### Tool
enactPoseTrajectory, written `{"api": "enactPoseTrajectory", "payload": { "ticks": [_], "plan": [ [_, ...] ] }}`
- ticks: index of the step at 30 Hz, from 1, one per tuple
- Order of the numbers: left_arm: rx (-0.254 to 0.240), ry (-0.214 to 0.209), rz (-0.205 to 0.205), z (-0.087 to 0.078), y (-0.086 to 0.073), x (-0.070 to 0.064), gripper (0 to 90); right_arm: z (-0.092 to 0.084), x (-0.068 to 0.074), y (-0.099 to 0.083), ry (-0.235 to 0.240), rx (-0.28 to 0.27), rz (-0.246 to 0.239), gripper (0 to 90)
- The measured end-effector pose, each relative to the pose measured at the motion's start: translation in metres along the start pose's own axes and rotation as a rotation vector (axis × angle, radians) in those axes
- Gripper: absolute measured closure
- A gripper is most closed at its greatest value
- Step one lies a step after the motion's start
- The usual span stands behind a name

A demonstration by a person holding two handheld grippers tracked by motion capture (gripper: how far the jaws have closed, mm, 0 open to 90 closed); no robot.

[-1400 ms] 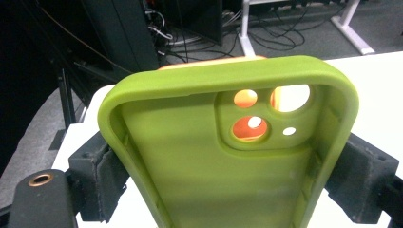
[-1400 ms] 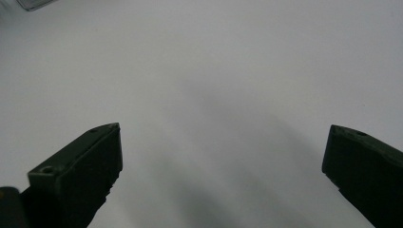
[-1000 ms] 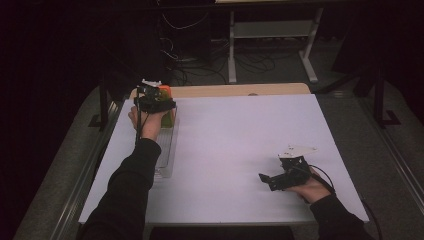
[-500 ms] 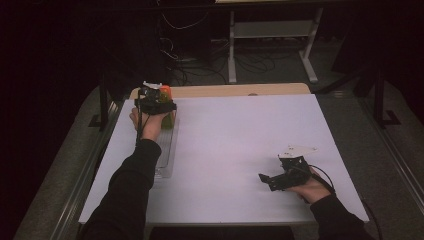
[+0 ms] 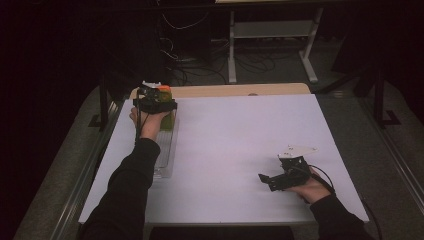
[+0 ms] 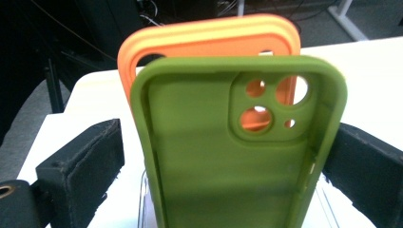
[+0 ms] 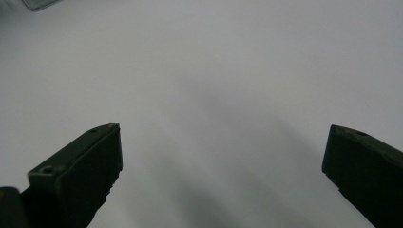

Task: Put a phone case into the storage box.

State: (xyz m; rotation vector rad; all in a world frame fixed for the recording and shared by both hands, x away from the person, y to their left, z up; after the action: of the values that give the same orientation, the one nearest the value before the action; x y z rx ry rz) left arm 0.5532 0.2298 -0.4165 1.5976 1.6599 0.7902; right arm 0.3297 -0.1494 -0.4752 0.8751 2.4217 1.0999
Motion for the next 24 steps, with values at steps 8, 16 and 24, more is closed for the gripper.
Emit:
{"api": "enactPoseTrajectory", "payload": {
  "ticks": [8,16,24],
  "plan": [
    [0.011,-0.024,-0.005,-0.005,0.003,0.002,0.0,0.0,0.0,0.0,0.0,-0.004,0.006,0.0],
    [0.026,-0.084,0.013,-0.023,0.01,0.007,0.0,-0.001,0.0,0.001,0.001,-0.004,0.005,0.0],
    [0.049,-0.183,0.065,-0.044,0.009,0.007,0.0,0.0,0.0,0.0,0.004,-0.001,-0.005,0.0]
  ]
}}
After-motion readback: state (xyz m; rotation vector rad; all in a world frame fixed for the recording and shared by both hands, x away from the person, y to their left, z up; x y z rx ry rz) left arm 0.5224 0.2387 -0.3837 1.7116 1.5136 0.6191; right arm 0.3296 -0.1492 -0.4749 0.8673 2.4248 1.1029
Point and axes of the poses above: each handheld gripper's, and its own axes: z roughly forward along the jaws, y roughly out of its top, x roughly to its left, the point moved 7 cm from there along z, roughly forward along the jaws, and after that the axes turned 11 degrees about -z, right-handed, at the moved point
